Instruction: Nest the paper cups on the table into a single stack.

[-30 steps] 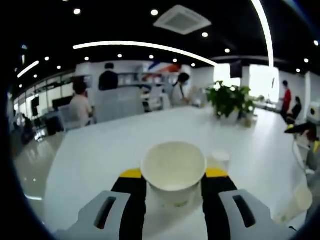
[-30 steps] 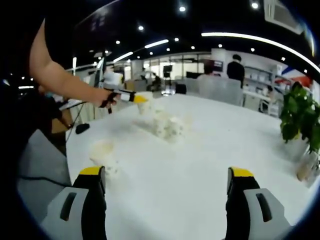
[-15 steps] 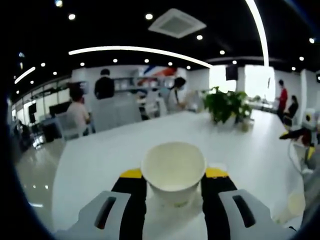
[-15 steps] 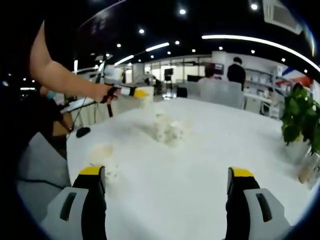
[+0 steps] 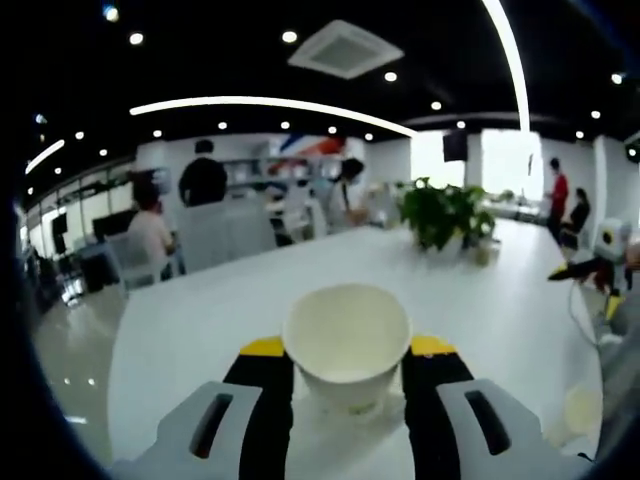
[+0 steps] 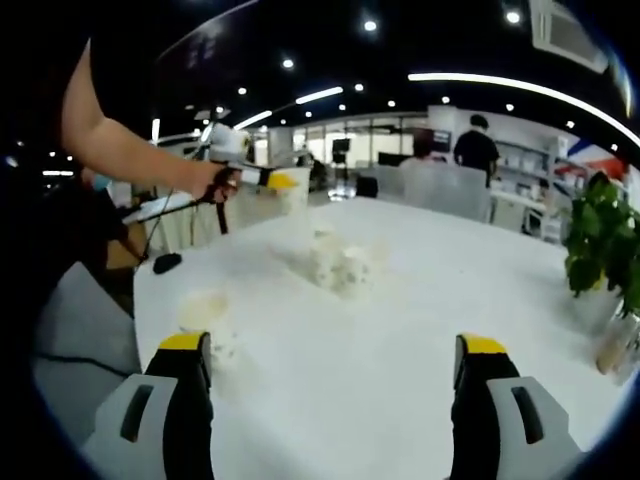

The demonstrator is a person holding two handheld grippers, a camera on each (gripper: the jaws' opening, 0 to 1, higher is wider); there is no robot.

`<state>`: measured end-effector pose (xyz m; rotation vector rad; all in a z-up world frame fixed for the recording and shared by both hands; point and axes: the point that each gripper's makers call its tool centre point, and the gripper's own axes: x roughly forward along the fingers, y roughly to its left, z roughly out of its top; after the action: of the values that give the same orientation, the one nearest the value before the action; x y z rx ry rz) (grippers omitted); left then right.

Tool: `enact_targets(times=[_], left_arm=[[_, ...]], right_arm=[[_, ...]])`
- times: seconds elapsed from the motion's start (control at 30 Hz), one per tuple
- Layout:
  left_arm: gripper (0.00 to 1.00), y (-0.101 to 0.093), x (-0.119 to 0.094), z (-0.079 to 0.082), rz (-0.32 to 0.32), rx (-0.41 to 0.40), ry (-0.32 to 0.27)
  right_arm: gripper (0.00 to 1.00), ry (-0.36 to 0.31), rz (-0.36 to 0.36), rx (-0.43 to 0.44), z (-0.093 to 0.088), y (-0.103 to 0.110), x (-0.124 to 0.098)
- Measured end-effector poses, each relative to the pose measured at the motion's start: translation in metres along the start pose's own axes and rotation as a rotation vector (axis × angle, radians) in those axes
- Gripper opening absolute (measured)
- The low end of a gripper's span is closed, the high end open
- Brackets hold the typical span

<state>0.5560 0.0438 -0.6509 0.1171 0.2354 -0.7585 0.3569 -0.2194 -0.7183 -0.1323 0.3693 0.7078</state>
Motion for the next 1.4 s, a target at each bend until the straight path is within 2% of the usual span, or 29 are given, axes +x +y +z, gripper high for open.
enact_targets(times=[0.77,1.4], left_arm=[[0.41,-0.036,-0.018,0.023,-0.065,0.019,-0.026],[0.39,-0.07,-0.024,0.03,-0.109,0.041,-0.02]], right_arm=[[0.99,0.005,0.003,-0.019,0.001,0.005,-0.004],[0.99,-0.009,-0.005,-0.017,0.005,0.003,-0.009]])
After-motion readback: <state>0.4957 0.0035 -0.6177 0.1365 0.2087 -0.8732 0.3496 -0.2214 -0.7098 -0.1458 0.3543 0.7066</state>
